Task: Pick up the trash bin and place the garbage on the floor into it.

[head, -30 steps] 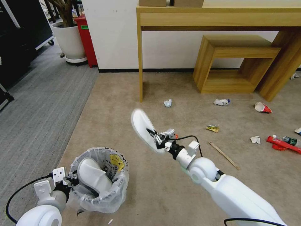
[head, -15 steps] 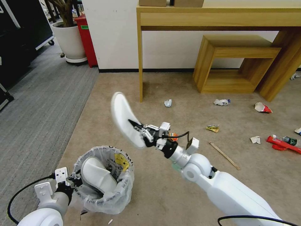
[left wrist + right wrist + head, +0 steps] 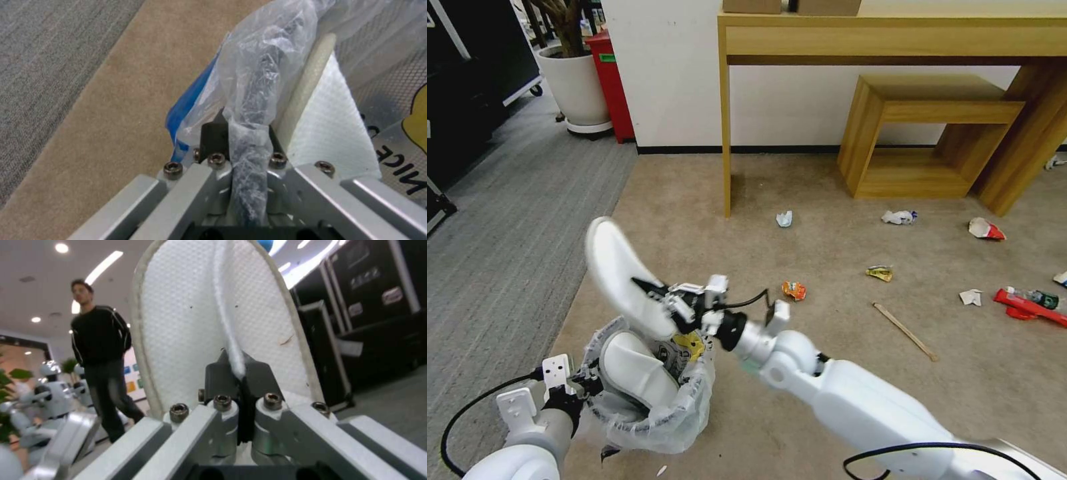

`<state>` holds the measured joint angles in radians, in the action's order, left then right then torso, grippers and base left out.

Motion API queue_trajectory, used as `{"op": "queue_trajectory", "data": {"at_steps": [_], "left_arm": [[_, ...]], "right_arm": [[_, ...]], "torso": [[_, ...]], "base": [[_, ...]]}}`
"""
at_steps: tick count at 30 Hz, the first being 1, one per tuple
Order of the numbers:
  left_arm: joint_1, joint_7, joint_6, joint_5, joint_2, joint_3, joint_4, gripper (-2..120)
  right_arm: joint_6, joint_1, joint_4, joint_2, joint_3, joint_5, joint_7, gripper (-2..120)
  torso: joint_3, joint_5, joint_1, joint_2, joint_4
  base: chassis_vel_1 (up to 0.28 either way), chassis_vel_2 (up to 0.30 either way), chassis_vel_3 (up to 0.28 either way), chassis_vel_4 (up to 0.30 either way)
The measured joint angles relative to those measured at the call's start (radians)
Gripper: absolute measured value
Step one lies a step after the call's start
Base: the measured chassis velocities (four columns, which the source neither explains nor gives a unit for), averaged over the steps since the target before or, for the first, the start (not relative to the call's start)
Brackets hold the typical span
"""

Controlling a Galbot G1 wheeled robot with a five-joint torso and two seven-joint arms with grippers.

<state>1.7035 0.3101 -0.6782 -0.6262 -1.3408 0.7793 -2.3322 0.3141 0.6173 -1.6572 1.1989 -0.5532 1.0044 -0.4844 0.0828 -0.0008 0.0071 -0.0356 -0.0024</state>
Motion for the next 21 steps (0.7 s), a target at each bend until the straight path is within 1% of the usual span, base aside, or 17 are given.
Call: {"op": "queue_trajectory", "data": {"at_steps": [1,6,7,13,21], "left_arm": [[0.001,0.0,0.0,-0.003,0.0,0.004,-0.003,1],[0.005,0.001,0.0,-0.009,0.0,0.012,-0.007,1],[0.008,0.001,0.0,-0.014,0.001,0.018,-0.01,1],[0.018,0.001,0.0,-0.017,0.001,0.025,-0.017,1],[0.025,0.001,0.001,-0.022,0.005,0.03,-0.024,1]], "right_arm": [[0.006,-0.004,0.026,0.018,-0.026,-0.002,-0.004,0],[0.018,-0.012,0.077,0.047,-0.062,-0.012,-0.012,0],[0.028,-0.015,0.109,0.054,-0.076,-0.02,-0.018,0],[0.053,-0.009,0.172,0.049,-0.088,-0.044,-0.033,0],[0.067,0.004,0.209,0.048,-0.097,-0.074,-0.035,0]], "torso": [[0.0,-0.0001,0.0,0.0,-0.0002],[0.0,0.0,0.0,0.0,0.0],[0.0,0.0001,0.0,0.0,0.0],[0.0,0.0002,0.0,0.0,-0.0001],[0.0,0.0002,0.0,0.0,-0.0001]], "base": [[0.0,0.0,0.0,0.0],[0.0,0.0,0.0,0.0],[0.0,0.0,0.0,0.0],[0.0,0.0,0.0,0.0],[0.0,0.0,0.0,0.0]]}}
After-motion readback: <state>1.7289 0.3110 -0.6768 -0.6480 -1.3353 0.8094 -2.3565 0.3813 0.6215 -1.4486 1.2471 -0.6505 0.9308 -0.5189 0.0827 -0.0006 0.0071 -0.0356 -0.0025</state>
